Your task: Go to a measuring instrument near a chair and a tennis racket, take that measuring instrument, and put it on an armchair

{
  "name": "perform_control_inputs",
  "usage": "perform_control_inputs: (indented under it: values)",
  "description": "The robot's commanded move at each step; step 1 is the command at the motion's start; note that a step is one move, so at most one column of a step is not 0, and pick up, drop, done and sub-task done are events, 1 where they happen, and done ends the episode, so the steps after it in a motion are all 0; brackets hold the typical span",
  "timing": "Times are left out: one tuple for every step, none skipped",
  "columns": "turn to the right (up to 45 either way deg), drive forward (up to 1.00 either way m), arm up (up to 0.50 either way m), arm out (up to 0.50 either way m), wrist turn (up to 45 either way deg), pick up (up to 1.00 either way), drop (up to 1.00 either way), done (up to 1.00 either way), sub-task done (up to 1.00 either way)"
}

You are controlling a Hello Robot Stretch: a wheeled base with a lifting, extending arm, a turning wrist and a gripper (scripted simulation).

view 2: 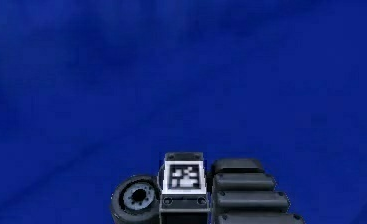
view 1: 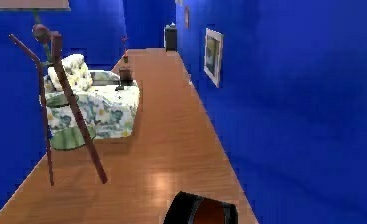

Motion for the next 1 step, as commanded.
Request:
perform_control_inputs:
  values:
    - [0.0,1.00,0.00,0.00,0.0,0.00,0.00,0.00,0.00]
